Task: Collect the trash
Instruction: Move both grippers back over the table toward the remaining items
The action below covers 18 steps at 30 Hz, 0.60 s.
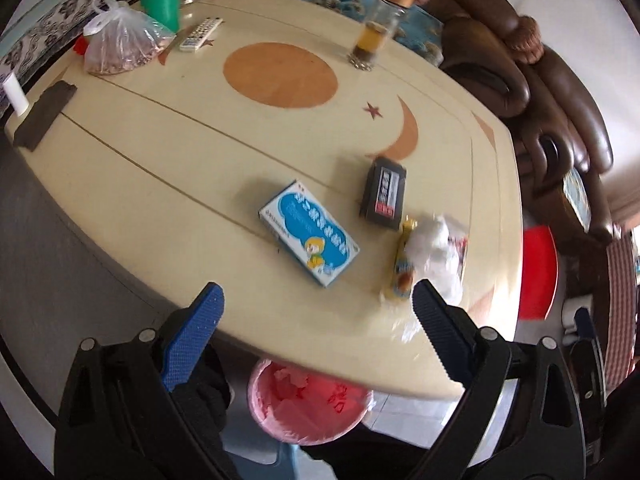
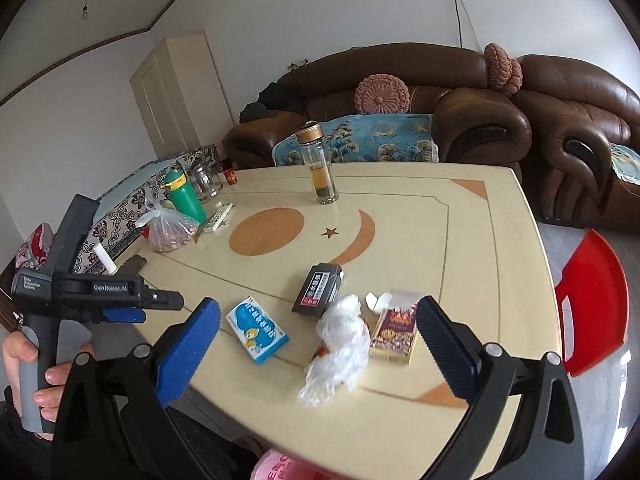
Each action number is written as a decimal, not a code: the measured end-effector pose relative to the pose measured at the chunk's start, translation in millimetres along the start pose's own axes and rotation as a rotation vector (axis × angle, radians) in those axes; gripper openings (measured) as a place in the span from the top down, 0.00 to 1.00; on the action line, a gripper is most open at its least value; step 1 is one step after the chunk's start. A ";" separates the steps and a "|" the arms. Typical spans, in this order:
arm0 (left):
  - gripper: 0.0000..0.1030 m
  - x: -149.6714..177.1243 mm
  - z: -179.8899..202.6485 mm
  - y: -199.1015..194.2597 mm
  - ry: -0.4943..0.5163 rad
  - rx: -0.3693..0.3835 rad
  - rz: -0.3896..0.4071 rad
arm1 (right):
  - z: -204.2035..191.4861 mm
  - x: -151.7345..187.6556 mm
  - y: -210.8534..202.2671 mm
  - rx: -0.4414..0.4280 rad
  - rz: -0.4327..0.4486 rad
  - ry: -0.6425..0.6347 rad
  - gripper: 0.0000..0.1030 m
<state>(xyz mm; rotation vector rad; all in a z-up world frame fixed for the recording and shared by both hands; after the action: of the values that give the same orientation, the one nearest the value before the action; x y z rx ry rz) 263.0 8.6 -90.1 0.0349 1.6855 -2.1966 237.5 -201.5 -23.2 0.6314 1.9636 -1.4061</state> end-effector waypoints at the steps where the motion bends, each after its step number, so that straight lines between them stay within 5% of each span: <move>1: 0.10 -3.3 0.7 1.9 -0.008 -0.004 -0.002 | 0.5 -2.5 6.4 -0.004 -0.004 -0.003 0.07; 18: 0.10 -23.5 2.1 70.4 -0.067 -0.062 -0.109 | 23.5 3.1 70.7 -0.057 -0.095 0.022 0.07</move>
<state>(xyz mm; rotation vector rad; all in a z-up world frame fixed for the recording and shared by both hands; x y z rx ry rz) 306.6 -2.1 -149.2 -0.1492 1.7557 -2.1953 289.7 -201.6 -76.5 0.5360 2.0672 -1.3999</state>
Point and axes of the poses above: each gripper's, at about its wrist camera, not at the fingertips, and y roughly the way its jaws point, z to its right, x to its underside, the point moved 7 cm from there along y, roughly the way its jaws point, and after that the axes turned 5 degrees about -z, right-handed, at the moved point
